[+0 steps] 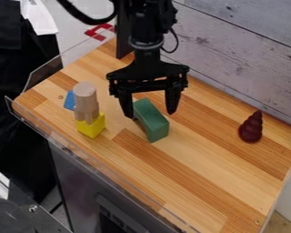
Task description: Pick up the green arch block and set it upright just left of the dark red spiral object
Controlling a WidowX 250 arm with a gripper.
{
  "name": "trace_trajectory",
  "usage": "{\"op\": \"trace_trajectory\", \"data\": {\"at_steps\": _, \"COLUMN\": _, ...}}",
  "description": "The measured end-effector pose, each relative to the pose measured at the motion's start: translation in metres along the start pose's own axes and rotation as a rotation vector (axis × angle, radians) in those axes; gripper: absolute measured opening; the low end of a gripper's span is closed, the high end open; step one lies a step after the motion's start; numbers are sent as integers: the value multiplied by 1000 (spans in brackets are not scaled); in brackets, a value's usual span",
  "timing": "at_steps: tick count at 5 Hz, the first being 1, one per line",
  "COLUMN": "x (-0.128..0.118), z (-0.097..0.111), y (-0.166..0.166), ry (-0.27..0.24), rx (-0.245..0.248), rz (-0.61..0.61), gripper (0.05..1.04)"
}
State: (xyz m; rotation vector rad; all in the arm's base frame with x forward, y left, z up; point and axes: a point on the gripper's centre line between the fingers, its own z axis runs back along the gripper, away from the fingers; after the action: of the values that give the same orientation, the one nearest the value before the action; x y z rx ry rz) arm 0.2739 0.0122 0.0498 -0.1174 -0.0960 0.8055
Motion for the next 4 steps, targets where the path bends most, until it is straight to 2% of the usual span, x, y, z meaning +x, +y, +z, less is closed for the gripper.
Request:
{"op": "trace_trajectory", "data": {"at_steps": 2, "x": 5, "z": -7, "y": -1, "ry": -58, "rx": -59, "rz": 171, "gripper": 1001}}
{"op": "trace_trajectory", "data": {"at_steps": 4, "x": 8, "z": -19, "y": 1, "ry": -39, "rx": -14, "rz": 221, "gripper": 963}}
